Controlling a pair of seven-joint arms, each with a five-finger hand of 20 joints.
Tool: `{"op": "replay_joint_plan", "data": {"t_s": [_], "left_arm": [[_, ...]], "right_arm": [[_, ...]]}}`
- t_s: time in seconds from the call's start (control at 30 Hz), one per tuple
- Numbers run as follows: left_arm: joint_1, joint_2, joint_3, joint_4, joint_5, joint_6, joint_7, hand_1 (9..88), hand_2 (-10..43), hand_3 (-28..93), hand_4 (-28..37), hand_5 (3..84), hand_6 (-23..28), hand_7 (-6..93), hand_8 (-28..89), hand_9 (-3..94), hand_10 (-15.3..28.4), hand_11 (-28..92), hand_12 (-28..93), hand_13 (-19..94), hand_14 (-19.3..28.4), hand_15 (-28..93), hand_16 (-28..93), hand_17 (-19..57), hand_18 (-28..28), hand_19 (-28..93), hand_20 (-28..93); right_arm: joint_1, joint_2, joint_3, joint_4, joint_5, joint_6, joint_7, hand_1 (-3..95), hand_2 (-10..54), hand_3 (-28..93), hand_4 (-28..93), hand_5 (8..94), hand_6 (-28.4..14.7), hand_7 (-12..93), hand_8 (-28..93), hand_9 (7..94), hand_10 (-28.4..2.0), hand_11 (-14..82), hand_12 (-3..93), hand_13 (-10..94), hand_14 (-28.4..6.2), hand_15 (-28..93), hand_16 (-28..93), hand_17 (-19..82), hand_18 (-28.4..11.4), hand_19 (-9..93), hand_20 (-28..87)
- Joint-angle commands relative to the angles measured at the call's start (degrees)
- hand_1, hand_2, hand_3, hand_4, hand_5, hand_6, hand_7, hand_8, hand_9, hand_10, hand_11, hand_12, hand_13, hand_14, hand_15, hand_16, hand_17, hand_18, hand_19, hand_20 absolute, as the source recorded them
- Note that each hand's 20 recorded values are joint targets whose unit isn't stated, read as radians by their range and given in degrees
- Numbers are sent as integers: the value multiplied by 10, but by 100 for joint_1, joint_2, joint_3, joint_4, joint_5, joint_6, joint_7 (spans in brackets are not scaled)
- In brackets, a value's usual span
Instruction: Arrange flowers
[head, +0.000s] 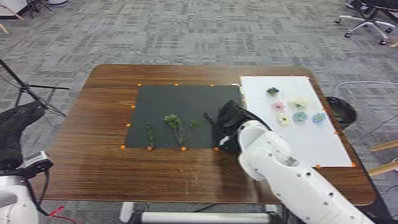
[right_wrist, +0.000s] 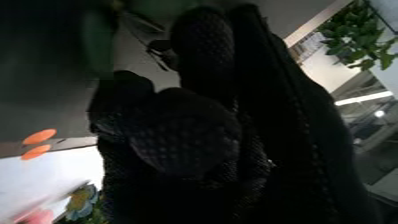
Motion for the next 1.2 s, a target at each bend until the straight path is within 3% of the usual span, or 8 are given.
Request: {"op": "replay_joint_plan", "data": {"t_s": [0.03, 0.63, 0.77, 0.93, 1.0, 1.03, 1.1, 1.2], "left_arm": [[103, -17, -61, -87, 3, -43, -78, 292, 27, 691, -212, 537, 30, 162, -74, 533, 141, 217, 138, 429, 161, 150, 21, 94, 124, 129, 202], [55, 31, 3, -59, 15, -141, -137, 290, 26, 691, -211, 535, 31, 161, -73, 532, 142, 216, 138, 429, 161, 150, 22, 93, 124, 128, 201], [49, 12, -16, -57, 20, -177, -110, 290, 25, 690, -211, 534, 31, 161, -73, 531, 141, 216, 138, 427, 161, 148, 22, 92, 124, 129, 202], [54, -4, -46, -55, 19, -194, -94, 289, 23, 691, -209, 533, 31, 160, -72, 529, 142, 215, 138, 426, 162, 147, 23, 92, 125, 128, 201], [81, -18, -55, -75, 17, -174, -91, 289, 23, 690, -209, 532, 31, 160, -72, 528, 142, 215, 138, 426, 162, 148, 23, 91, 125, 129, 201], [61, -13, -45, -66, 20, -187, -99, 290, 22, 689, -209, 532, 31, 160, -72, 527, 141, 215, 138, 426, 162, 148, 23, 91, 125, 129, 201], [56, -18, -43, -65, 28, -201, -97, 289, 22, 689, -209, 532, 31, 160, -72, 526, 141, 215, 139, 426, 163, 147, 23, 91, 125, 129, 201], [48, -18, -42, -64, 37, -208, -93, 289, 21, 689, -208, 532, 31, 159, -72, 526, 141, 214, 139, 426, 162, 147, 23, 90, 125, 128, 200]], "right_arm": [[-134, -122, -146, -129, 104, 27, 139, 632, -95, 517, -53, 702, -40, 402, 219, 920, -88, 275, 375, 937, 23, 568, 215, 662, -119, 730, 419], [202, -314, -264, 159, 256, 355, 265, 632, -95, 515, -47, 694, -42, 415, 212, 923, -93, 262, 357, 937, 22, 556, 211, 663, -118, 723, 410], [201, -285, -172, 161, 369, 278, 277, 589, -95, 528, -32, 684, -38, 420, 222, 913, -96, 268, 353, 937, 19, 540, 216, 658, -119, 717, 408], [165, -219, -110, 98, 526, 287, 248, 519, -95, 477, -4, 667, -43, 389, 232, 888, -112, 328, 271, 937, 14, 526, 232, 649, -124, 722, 405], [162, -188, -128, 58, 582, 348, 210, 456, -95, 529, -25, 670, -49, 360, 227, 885, -114, 336, 263, 937, 12, 523, 237, 646, -127, 728, 400], [161, -177, -123, 41, 613, 373, 190, 421, -95, 565, -46, 671, -53, 355, 190, 885, -114, 337, 262, 937, 11, 523, 236, 645, -128, 732, 394], [161, -151, -104, -22, 712, 443, 122, 360, -95, 601, -55, 675, -56, 392, -43, 884, -115, 339, 261, 937, 9, 524, 235, 642, -131, 739, 383], [171, -68, -86, -128, 885, 691, -90, 311, -55, 591, -61, 678, -58, 393, -68, 884, -116, 341, 261, 937, 4, 526, 237, 636, -136, 748, 380]]}}
